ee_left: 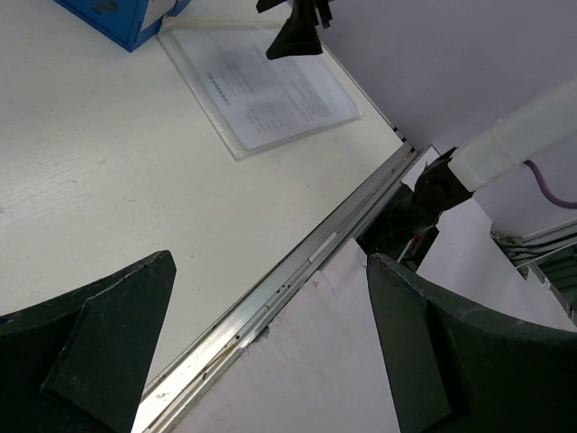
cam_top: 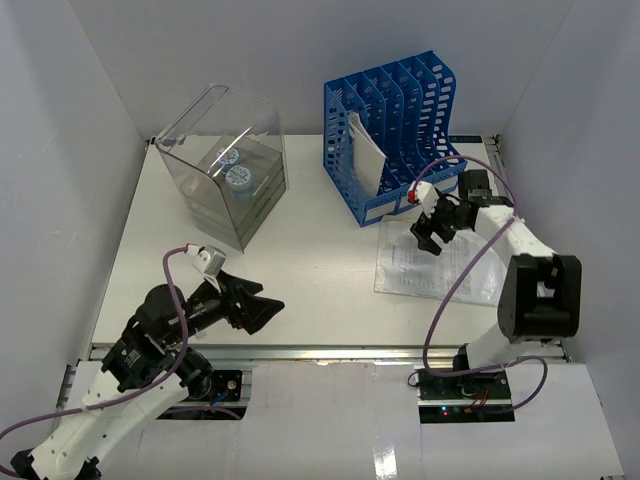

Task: Organize the desk

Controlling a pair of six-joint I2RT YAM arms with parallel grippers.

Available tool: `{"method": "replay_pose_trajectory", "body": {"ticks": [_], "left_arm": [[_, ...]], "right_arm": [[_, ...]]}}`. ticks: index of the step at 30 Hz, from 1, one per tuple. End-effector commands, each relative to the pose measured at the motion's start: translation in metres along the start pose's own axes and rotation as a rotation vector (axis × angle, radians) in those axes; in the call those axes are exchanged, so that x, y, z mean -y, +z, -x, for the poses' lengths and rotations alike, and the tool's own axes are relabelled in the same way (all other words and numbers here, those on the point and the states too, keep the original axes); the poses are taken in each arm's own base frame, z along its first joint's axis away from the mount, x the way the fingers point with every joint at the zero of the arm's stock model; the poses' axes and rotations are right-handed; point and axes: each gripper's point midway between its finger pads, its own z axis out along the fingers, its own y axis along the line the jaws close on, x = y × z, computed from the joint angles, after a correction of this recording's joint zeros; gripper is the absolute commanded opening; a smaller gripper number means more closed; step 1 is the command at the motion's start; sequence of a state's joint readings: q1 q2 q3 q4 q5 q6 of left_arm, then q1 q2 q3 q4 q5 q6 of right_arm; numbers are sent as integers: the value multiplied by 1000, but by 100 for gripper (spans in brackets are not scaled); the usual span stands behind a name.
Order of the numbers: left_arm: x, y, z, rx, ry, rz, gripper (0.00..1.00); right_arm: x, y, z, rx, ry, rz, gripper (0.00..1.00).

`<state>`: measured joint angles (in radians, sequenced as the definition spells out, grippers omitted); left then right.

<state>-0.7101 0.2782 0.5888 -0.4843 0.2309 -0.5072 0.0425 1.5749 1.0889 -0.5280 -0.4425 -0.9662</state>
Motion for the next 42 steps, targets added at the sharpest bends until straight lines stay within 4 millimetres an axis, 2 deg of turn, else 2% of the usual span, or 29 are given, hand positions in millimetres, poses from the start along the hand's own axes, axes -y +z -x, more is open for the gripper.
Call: {"method": "replay_pose_trajectory", "body": {"ticks": [1, 5, 7, 9, 13, 17, 21, 23, 28, 30, 35, 37, 39, 42], "left_arm": [[8, -11, -2, 16, -12, -39, 98], [7, -10, -2, 18, -12, -38, 98], [5, -8, -4, 6, -16, -30, 98], [6, -7, -5, -1, -18, -32, 98], [5, -8, -4, 10, -22, -30, 98], [5, -9, -2, 25, -24, -29, 98], [5, -9, -2, 28, -31, -28, 98], [5, -7, -2, 25, -47, -29, 98], [-4, 9, -14, -26, -125, 9, 98], [-7, 20, -28, -67, -165, -1, 98], [-16, 51, -58, -141, -281, -27, 98], [-23, 63, -66, -159, -301, -13, 98], [-22, 74, -66, -146, -296, -27, 98], [-26, 94, -72, -154, -265, -7, 98]], "right_arm": [[35, 13, 2, -31, -18, -12, 90], [61, 22, -1, -55, -1, -38, 90], [66, 34, -14, -85, 6, -24, 90], [78, 35, -25, -89, 26, -35, 90], [83, 47, -41, -122, 29, -20, 91], [78, 58, -55, -149, 26, 14, 93], [62, 62, -65, -157, 3, 68, 99], [51, 62, -68, -158, -3, 111, 86], [23, 58, -75, -145, -13, 200, 62], [12, 58, -79, -144, 0, 228, 55], [-11, 51, -83, -124, -6, 285, 23], [-21, 46, -82, -105, -27, 292, 15], [-28, 37, -74, -73, -42, 282, 9], [-35, 21, -56, -12, -52, 254, 8]]}}
